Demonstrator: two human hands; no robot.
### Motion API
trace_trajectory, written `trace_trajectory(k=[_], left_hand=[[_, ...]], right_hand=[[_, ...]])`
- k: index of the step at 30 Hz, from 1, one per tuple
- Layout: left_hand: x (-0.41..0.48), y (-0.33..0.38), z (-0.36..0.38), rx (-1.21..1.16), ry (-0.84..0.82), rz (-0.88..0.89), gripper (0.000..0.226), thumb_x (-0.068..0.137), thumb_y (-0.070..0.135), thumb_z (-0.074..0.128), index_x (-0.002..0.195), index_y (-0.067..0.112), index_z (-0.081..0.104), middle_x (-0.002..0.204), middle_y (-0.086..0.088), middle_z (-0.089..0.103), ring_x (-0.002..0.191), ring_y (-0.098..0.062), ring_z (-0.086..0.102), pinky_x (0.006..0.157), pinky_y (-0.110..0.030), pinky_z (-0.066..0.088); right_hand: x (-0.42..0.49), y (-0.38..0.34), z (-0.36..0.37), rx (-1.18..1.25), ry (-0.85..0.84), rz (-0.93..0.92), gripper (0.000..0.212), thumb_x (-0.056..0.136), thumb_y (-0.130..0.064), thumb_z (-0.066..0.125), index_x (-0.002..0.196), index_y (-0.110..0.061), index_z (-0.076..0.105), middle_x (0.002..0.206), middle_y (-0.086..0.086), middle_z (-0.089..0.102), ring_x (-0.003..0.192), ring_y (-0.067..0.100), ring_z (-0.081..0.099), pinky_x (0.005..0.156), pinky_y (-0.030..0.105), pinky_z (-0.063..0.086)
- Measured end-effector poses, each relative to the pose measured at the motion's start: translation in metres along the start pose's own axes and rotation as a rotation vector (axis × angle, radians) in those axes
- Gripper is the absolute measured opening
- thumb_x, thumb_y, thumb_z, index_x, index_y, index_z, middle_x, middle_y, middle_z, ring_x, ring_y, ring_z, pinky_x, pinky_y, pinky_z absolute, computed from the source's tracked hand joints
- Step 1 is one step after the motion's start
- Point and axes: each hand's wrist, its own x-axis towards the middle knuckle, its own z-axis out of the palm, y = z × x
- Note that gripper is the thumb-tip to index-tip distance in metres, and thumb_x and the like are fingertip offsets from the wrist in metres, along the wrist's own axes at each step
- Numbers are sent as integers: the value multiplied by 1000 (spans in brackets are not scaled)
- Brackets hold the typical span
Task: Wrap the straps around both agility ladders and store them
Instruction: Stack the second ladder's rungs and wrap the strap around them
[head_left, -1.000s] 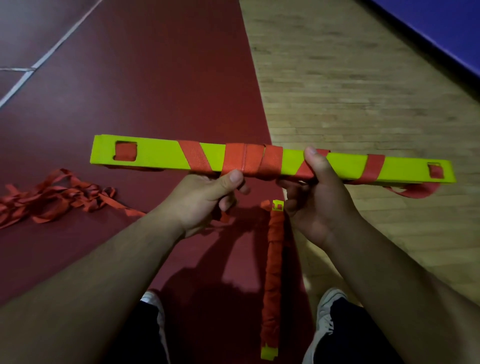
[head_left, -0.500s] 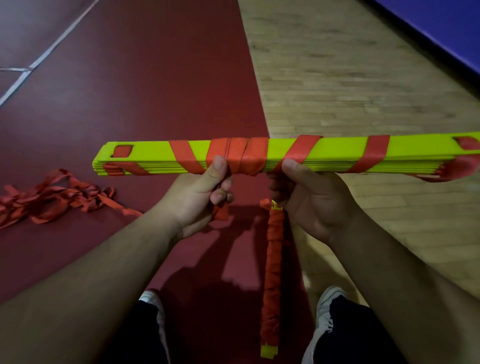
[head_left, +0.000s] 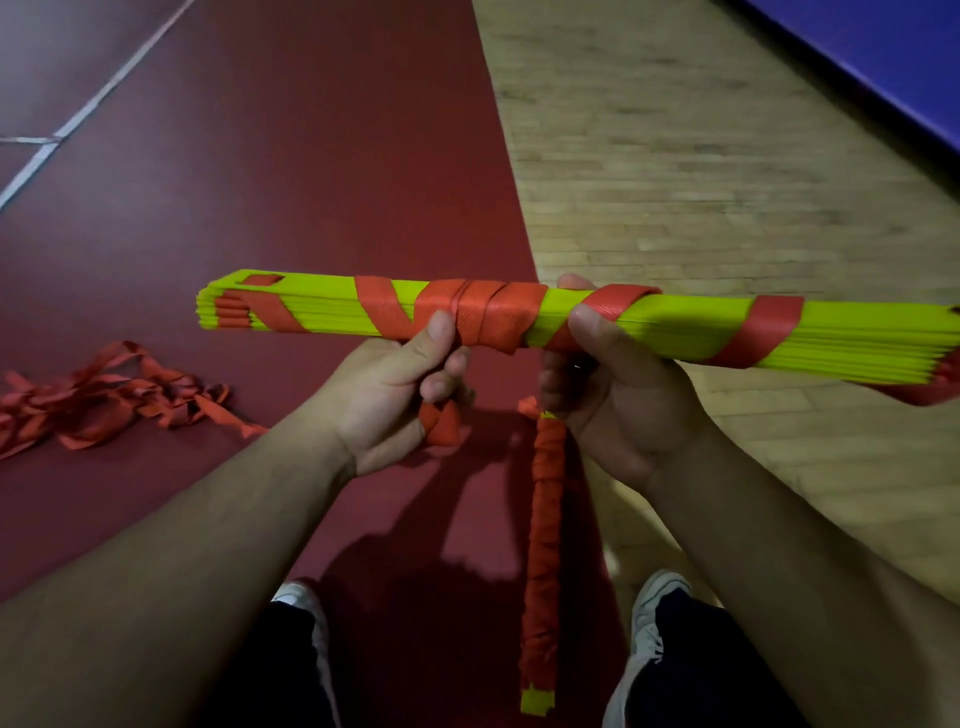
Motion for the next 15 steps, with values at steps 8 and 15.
trace_trajectory(k=[8, 15], left_hand=[[1, 0, 0, 139, -2, 53, 57, 49, 67, 86, 63, 18, 61, 51, 5, 52, 49, -6, 41, 60, -18, 42], [0, -8, 1, 331, 11, 51, 62, 58, 78, 72, 52, 18, 58, 43, 3, 48, 43, -7, 37, 68, -33, 32]], right_hand=[[-2, -1, 8, 79, 125, 29, 32, 73, -34, 65, 103, -25, 66, 59, -3, 60, 49, 6, 60, 45, 19, 47], [2, -7, 7, 157, 261, 47, 37, 94, -38, 61, 62, -21, 54, 52, -5, 46, 45, 5, 56, 41, 17, 45]])
